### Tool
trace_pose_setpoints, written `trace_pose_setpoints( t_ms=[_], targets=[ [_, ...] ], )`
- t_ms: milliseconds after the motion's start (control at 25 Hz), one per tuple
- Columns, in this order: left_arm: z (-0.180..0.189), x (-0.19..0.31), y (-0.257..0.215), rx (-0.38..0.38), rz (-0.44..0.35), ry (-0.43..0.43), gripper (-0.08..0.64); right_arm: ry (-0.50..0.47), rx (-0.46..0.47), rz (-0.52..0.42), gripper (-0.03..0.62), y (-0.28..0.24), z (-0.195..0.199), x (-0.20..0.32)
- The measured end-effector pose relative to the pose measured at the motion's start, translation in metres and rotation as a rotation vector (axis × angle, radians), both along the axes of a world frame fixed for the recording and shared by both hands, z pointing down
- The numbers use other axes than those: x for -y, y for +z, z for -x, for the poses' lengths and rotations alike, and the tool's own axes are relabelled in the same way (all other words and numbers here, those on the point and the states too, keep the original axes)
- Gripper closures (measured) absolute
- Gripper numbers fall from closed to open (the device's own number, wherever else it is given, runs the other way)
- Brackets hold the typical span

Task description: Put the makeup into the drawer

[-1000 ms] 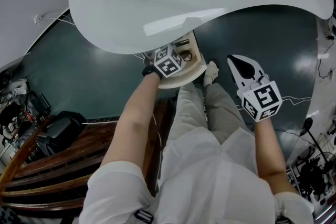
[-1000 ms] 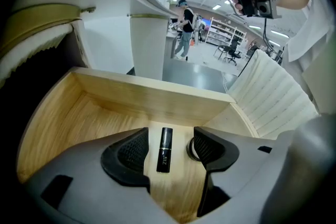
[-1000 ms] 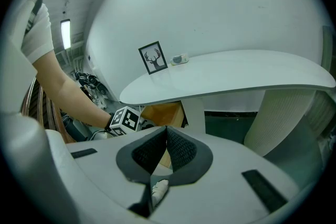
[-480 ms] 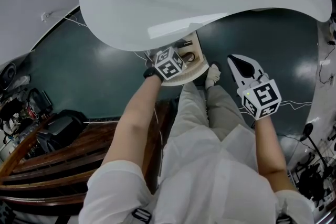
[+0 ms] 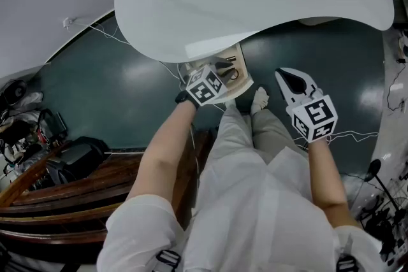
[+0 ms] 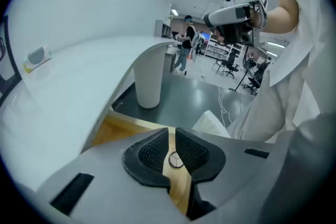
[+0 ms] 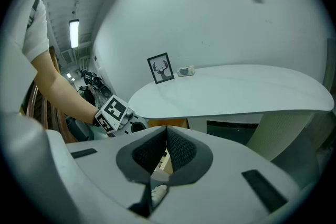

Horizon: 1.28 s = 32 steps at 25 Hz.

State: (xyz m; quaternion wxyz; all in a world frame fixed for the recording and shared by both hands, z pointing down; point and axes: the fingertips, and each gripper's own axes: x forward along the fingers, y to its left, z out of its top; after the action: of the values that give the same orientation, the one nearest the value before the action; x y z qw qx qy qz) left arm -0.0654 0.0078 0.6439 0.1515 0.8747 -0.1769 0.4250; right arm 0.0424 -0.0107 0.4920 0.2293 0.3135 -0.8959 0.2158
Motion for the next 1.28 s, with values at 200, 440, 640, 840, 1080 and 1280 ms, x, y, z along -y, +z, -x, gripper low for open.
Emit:
trace_pose_setpoints(
  t_ms=[200, 440, 640, 840, 1080, 1280],
  targets=[
    [-0.003, -0.002, -0.047, -0.061, -0.064, -0.062, 0.518, -0.004, 0.011, -0.033, 0.583, -0.022, -0.004, -0.005],
    [0.01, 0.004, -0.116, -0.14, -0.195, -0.166, 0.536, -0.01, 0.033, -0.08, 0.583, -0.053, -0.003, 0.003],
    [0.031, 0.012, -0.172, -0.177, -0.302, -0.247, 0.541, -0.029, 0.048, -0.131, 0.583, -0.082, 0.005, 0.009],
    [0.061, 0.028, -0.235, -0.222, -0.436, -0.381, 0.542, -0.025, 0.061, -0.189, 0.583, -0.112, 0.009, 0.021],
    [0.099, 0.033, -0.306, -0.28, -0.598, -0.572, 0.541, -0.014, 0.081, -0.278, 0.583, -0.147, 0.011, 0.041],
    [0.131, 0.014, -0.346, -0.352, -0.686, -0.723, 0.541, 0.011, 0.109, -0.33, 0.583, -0.172, 0.005, 0.044]
  ],
)
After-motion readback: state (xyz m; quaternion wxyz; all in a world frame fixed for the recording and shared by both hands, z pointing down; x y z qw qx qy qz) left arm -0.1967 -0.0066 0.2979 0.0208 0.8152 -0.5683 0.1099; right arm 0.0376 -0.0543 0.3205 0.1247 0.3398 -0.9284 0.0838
